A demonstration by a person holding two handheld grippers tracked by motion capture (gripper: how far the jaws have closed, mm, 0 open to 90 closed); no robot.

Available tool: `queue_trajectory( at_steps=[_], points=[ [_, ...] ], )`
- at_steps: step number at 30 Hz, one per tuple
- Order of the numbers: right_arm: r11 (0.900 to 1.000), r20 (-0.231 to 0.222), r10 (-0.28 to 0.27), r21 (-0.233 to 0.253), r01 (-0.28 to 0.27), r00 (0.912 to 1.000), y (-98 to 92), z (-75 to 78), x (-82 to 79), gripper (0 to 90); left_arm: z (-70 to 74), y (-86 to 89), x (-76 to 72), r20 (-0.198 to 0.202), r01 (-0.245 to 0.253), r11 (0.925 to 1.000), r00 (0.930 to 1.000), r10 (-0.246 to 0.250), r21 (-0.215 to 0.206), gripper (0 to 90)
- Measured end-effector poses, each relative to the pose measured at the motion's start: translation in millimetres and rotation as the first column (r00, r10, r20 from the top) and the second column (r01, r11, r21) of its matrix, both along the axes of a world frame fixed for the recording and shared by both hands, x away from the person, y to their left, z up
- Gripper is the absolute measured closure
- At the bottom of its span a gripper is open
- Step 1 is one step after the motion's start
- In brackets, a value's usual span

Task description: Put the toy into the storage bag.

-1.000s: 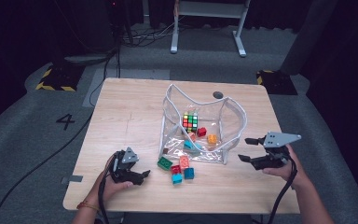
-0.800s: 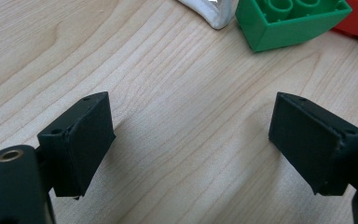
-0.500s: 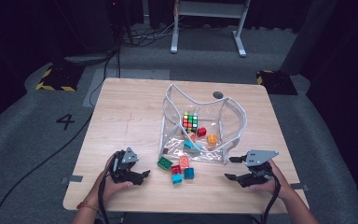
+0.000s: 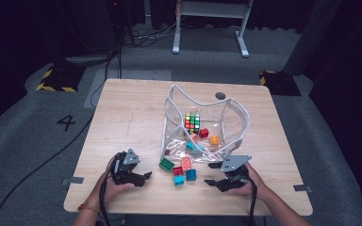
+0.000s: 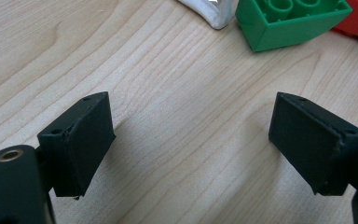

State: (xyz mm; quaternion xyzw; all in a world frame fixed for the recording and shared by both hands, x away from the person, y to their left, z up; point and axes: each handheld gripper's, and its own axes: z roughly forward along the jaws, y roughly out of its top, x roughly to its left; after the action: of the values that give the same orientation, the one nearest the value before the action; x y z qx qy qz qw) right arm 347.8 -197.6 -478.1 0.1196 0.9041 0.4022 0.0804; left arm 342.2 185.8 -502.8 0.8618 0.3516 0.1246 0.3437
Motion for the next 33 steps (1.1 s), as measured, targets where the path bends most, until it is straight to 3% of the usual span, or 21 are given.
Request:
queue_trajectory(
  at_steps=[1,3,10,12,14,15,17,19,21,23,25,27,33],
  points=[
    [1.000,0.021,0.029,0.010,-0.029,0.9993,4.4,-1.5,2.8,38.1,0.1,0.1,0.0,-0.001,0.001,1.0000,1.0000,-0.001,0.000,14.0],
    [1.000,-0.005,0.010,0.003,-0.010,0.9999,13.0,-3.3,0.9,38.1,0.1,0.1,0.0,-0.001,0.001,1.0000,1.0000,-0.001,0.000,14.0],
    [0.999,0.002,0.035,-0.005,-0.035,0.9994,33.3,-9.0,4.6,38.1,0.1,0.1,0.0,0.000,0.001,1.0000,1.0000,-0.001,0.001,14.0],
    [1.000,-0.023,0.021,0.000,-0.021,0.9995,38.7,-10.0,3.9,38.5,0.1,0.2,0.0,-0.001,0.003,1.0000,1.0000,-0.003,0.001,14.0],
    [0.999,-0.007,0.037,-0.021,-0.038,0.9993,41.7,-11.4,6.0,40.8,0.0,0.0,-0.1,0.000,-0.001,1.0000,1.0000,0.001,0.000,14.0],
    [1.000,-0.024,0.030,-0.009,-0.030,0.9993,44.2,-12.5,5.2,42.9,0.2,0.2,0.1,-0.001,0.002,1.0000,1.0000,-0.002,0.001,14.0],
    [0.999,-0.017,0.047,-0.009,-0.048,0.9987,45.9,-13.6,5.2,46.6,0.1,0.2,0.0,-0.001,0.002,1.0000,1.0000,-0.002,0.001,14.0],
    [0.999,-0.032,0.031,-0.010,-0.031,0.9990,46.0,-13.7,3.0,50.9,0.2,0.2,0.1,0.000,0.003,1.0000,1.0000,-0.003,0.002,14.0],
    [0.997,0.009,0.074,0.004,-0.074,0.9972,45.7,-14.8,6.6,56.0,0.1,0.1,0.0,-0.001,0.002,1.0000,1.0000,-0.002,0.001,14.0],
    [0.997,-0.022,0.068,-0.019,-0.069,0.9974,42.4,-13.1,5.1,58.5,0.0,-0.1,-0.2,-0.004,0.002,1.0000,1.0000,-0.002,-0.003,14.0],
    [0.998,-0.016,0.061,0.004,-0.061,0.9980,43.4,-14.2,4.7,58.6,-0.1,-0.2,-0.3,-0.006,-0.001,1.0000,1.0000,0.001,-0.005,14.1],
    [0.999,-0.028,0.043,-0.009,-0.043,0.9987,41.9,-13.1,2.5,58.8,0.0,0.0,-0.1,-0.004,0.002,1.0000,1.0000,-0.002,-0.002,14.0],
    [0.998,-0.012,0.054,0.011,-0.054,0.9984,36.0,-8.6,0.9,59.0,0.0,0.0,-0.9,-0.009,-0.001,1.0000,1.0000,0.001,-0.004,14.2]
  ],
)
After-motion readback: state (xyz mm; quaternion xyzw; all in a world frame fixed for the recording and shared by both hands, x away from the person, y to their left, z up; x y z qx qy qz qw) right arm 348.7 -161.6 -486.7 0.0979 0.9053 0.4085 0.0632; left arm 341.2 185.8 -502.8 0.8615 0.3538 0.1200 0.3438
